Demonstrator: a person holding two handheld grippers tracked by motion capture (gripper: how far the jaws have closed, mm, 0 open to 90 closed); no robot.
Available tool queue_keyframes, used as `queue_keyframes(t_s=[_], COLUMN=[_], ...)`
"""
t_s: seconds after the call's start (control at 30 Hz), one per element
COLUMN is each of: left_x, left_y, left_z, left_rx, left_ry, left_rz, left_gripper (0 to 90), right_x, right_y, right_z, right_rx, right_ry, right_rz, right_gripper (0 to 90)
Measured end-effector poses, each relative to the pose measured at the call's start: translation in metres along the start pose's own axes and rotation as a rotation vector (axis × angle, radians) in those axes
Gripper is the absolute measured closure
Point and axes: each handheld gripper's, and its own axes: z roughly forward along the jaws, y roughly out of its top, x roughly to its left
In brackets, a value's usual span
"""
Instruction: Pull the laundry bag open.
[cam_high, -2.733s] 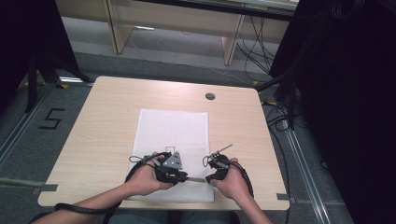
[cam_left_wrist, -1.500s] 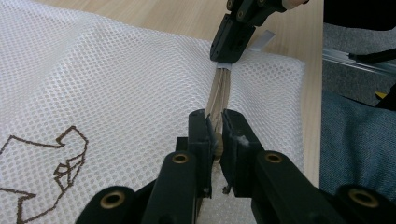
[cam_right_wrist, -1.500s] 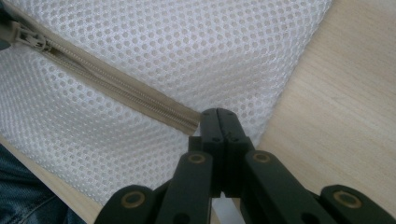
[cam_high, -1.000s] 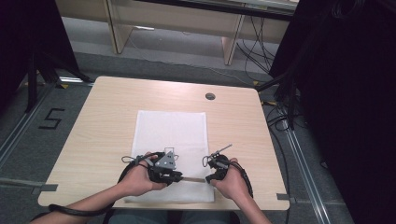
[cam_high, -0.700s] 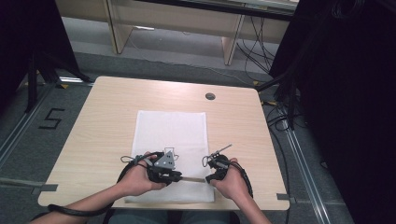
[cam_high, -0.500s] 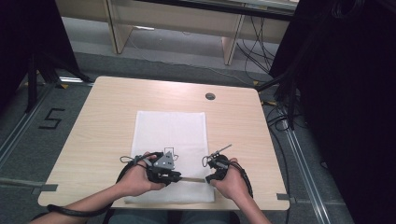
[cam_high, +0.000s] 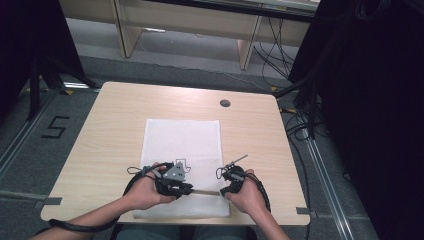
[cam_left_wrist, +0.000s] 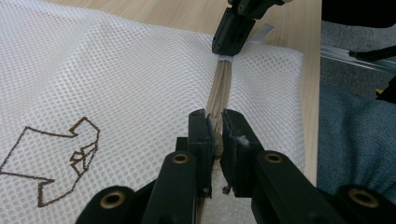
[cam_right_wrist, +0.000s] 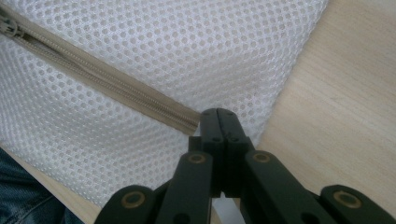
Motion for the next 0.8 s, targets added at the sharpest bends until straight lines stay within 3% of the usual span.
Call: queue_keyframes(t_s=[0.37, 0.43, 0.63, 0.8], left_x=[-0.0005, 0.0001, 0.0031, 0.002], left_y=[-0.0015, -0.0032, -0.0078, -0.0071], left_z=[0.0004, -0.001, -0.007, -0.0071], left_rx=[-0.004, 0.016, -0.013, -0.01], left_ry=[-0.012, -0.011, -0.013, -0.01], left_rz=[-0.001, 0.013, -0.009, 0.019], left_gripper=[81.9, 81.9, 81.9, 81.9], right_x=[0.0001, -0.0003, -0.0002, 0.0004], right_y=[0.0, 0.0001, 0.0002, 0.0003], right_z=[-0.0008, -0.0005, -0.0005, 0.0002], right_rx=[0.007, 0.005, 0.006, 0.001], right_ry=[-0.001, 0.001, 0.001, -0.002], right_rz=[0.004, -0.001, -0.001, 0.003], right_gripper=[90.0, 90.0, 90.0, 90.0])
